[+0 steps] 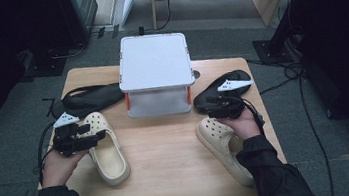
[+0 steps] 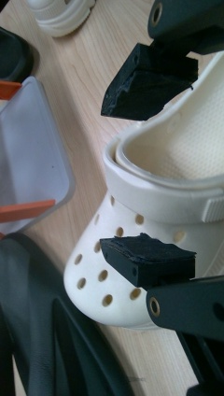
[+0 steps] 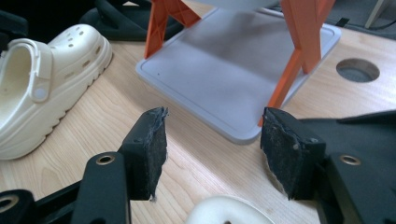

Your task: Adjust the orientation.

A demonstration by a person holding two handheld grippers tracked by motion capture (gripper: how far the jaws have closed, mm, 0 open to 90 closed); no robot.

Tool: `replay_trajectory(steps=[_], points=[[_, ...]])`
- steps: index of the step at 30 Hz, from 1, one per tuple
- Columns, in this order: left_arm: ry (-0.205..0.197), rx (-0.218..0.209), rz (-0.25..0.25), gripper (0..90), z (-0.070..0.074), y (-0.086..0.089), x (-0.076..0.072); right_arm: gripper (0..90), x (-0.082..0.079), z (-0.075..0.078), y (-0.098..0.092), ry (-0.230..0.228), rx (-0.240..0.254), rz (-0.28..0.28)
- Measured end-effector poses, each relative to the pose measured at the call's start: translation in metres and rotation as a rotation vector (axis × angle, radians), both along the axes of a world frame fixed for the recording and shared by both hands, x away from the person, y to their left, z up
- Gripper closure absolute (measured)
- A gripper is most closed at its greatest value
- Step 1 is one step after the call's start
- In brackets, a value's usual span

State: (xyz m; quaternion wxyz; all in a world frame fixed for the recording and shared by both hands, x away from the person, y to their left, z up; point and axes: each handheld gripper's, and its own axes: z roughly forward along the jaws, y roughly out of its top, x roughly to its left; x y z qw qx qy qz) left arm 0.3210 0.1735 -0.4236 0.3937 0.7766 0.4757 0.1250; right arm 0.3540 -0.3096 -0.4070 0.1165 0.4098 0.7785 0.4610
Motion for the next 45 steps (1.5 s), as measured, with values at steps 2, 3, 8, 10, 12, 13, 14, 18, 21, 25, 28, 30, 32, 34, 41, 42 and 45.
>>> replay_trajectory(steps=[2,3,8,10,12,13,14,18,21,25,28,30,32,34,41,42,45], points=[[0.011,0.011,-0.005,31.1,-0.003,-0.001,0.001,41.5,0.0,0.005,0.004,0.001,0.004,-0.017],[0.013,0.021,-0.01,31.1,-0.005,-0.001,0.001,41.5,-0.001,0.007,0.006,0.005,0.016,-0.019],[0.013,0.057,-0.013,31.4,-0.012,-0.005,0.001,41.2,-0.01,0.016,0.023,-0.009,-0.014,0.013],[0.025,0.088,-0.008,32.6,-0.016,-0.006,0.002,40.6,-0.014,0.02,0.031,-0.021,-0.025,0.036],[0.018,0.083,0.001,33.3,-0.017,-0.005,0.003,40.6,-0.018,0.022,0.036,-0.041,-0.021,0.06],[0.019,0.073,0.006,33.8,-0.017,-0.004,0.004,40.6,-0.02,0.023,0.039,-0.045,-0.021,0.065],[0.017,0.068,0.011,34.9,-0.019,-0.003,0.005,40.5,-0.022,0.024,0.042,-0.051,-0.019,0.075],[0.001,0.083,0.004,35.3,-0.023,-0.004,0.009,40.1,-0.025,0.022,0.051,-0.037,-0.02,0.096],[-0.009,0.099,0.011,37.1,-0.024,-0.006,0.008,39.8,-0.027,0.02,0.057,-0.035,-0.032,0.115],[-0.027,0.109,0.031,42.3,-0.026,-0.006,0.007,39.6,-0.028,0.017,0.063,-0.021,-0.033,0.125],[-0.035,0.117,0.031,45.7,-0.025,-0.005,0.007,39.5,-0.029,0.015,0.064,-0.009,-0.027,0.129],[-0.037,0.133,0.029,49.1,-0.024,-0.006,0.007,39.5,-0.029,0.015,0.064,-0.012,-0.03,0.129],[-0.044,0.148,0.026,53.6,-0.022,-0.006,0.006,39.5,-0.029,0.015,0.063,-0.01,-0.029,0.124],[-0.06,0.16,0.029,57.5,-0.02,-0.003,0.005,39.6,-0.027,0.014,0.061,-0.011,-0.028,0.12],[-0.134,0.224,0.066,73.9,-0.007,0.003,0.001,39.8,-0.026,0.014,0.054,-0.032,-0.016,0.1],[-0.139,0.224,0.07,74.5,-0.006,0.004,0.001,39.8,-0.026,0.014,0.053,-0.033,-0.015,0.096],[-0.154,0.224,0.08,76.5,-0.002,0.006,0.001,39.9,-0.026,0.013,0.051,-0.031,-0.014,0.09]])
